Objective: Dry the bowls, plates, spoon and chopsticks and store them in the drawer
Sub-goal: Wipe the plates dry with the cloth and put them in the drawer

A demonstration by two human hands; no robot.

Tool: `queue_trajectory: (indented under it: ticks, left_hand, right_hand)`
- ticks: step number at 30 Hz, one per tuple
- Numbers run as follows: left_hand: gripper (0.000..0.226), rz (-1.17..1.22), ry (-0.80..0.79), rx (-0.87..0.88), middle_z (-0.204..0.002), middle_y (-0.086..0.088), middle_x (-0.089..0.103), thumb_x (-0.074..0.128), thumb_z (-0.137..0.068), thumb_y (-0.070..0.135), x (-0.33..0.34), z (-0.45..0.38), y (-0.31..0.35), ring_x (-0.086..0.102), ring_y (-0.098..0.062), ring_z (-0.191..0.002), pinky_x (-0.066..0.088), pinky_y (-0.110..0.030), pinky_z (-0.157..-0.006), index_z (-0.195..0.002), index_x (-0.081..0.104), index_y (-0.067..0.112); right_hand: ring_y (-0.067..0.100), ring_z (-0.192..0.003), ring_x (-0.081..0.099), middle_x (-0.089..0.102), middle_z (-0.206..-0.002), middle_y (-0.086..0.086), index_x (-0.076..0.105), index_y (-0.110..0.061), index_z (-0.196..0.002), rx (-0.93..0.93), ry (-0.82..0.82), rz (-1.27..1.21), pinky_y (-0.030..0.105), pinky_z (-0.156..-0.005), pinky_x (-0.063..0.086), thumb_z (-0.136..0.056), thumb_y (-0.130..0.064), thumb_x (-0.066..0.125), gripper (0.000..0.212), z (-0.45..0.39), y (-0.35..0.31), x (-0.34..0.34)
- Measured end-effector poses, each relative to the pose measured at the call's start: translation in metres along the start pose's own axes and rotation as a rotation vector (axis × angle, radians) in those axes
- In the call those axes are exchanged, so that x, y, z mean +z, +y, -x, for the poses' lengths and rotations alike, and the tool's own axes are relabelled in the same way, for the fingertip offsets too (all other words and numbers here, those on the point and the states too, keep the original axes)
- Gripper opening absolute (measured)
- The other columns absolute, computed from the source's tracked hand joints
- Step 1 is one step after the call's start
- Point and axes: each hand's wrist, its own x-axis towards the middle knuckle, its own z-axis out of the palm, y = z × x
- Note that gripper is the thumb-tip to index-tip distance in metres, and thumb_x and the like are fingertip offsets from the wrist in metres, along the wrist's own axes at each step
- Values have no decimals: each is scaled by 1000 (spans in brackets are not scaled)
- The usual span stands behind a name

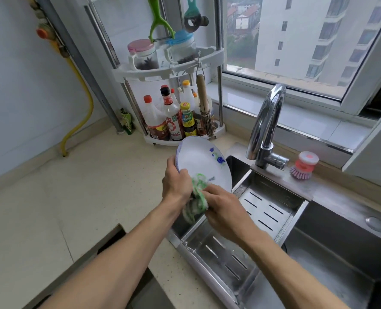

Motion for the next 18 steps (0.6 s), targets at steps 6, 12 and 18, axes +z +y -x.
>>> queue_trajectory:
  ticks: [6,12,18]
  left_hand:
    - [35,-269,-94,21,-111,-3,61,38,-100,18,-21,-8,-17,59,-29,-104,53,-47,-92,-130,55,24]
    - [28,-215,-110,30,-113,-6,66,40,-103,27,-16,-7,-22,60,-29,-105,52,-45,-94,-123,60,21]
    - [29,-225,-71,23,-108,-6,66,40,-103,27,-14,-14,-15,60,-28,-100,51,-40,-88,-120,63,21]
  right_hand:
    - [28,-63,58,65,-65,4,63,-12,-73,518,125,82,37,-59,50,-82,-21,66,14,-14,7,-26]
    - [28,-88,64,68,-84,7,74,-13,-81,737,171,-258,41,-78,53,-82,-41,62,31,-23,-20,5]
    - [3,-152,-2,4,-166,-15,6,-53,-149,357,-197,-518,33,-125,-1,-92,-43,33,64,-2,-38,16]
